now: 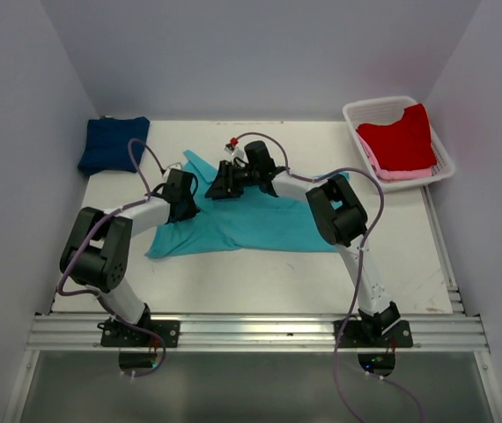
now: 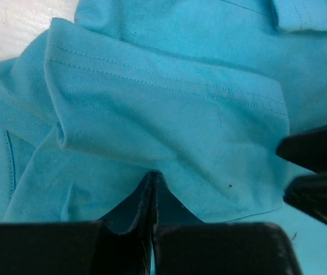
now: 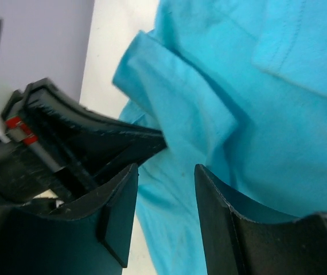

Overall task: Fold and stack the t-shirts
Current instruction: Fold the tshirt

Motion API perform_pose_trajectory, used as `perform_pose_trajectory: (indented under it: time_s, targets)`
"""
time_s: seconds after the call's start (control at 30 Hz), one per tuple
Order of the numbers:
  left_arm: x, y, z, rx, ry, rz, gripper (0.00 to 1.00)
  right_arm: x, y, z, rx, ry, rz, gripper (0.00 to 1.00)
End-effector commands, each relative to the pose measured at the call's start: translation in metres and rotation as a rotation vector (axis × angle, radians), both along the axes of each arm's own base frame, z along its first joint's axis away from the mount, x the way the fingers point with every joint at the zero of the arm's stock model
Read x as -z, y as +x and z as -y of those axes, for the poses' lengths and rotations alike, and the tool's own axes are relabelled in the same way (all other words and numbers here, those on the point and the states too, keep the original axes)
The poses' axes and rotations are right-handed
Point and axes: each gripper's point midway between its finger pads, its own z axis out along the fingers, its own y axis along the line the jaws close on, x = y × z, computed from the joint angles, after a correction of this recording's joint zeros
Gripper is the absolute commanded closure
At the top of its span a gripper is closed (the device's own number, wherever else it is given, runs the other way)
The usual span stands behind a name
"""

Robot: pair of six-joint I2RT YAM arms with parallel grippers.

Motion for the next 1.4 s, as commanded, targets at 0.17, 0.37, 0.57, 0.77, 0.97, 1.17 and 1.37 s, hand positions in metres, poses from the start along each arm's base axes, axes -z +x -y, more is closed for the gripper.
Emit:
perform_pose_trajectory:
  time_s: [0.17,0.37,0.57,0.77,0.97,1.17,1.37]
  targets:
    - [0.024,-0.030,-0.006,-0.007,-0.004,-0.068,1.00,-0.009,0.019,-0.005,0.059,0.000,0.067,0.55]
    - [0.028,-0.038,-0.010,-0.004,0.008,-0.086,1.00,-0.035,0.011,0.032,0.096,-0.145,0.240,1.00]
    - [0.023,-0.038,-0.008,-0.002,-0.004,-0.074,1.00,-0.083,0.021,0.093,0.289,-0.375,0.433,1.00]
    - [-0.010,-0.021,-0.003,-0.009,-0.036,0.011,1.00,-0.077,0.025,0.159,0.456,-0.677,0.445,1.00]
    - [-0.104,0.052,0.021,0.057,-0.114,0.285,0.72,-0.071,0.013,0.195,0.518,-0.785,0.426,0.87]
    - [-0.124,0.116,0.021,0.057,-0.199,0.349,0.63,-0.073,-0.018,0.212,0.531,-0.770,0.405,0.83]
    - [-0.084,0.162,-0.024,-0.095,-0.207,0.266,0.62,-0.087,-0.060,0.234,0.541,-0.709,0.421,0.83]
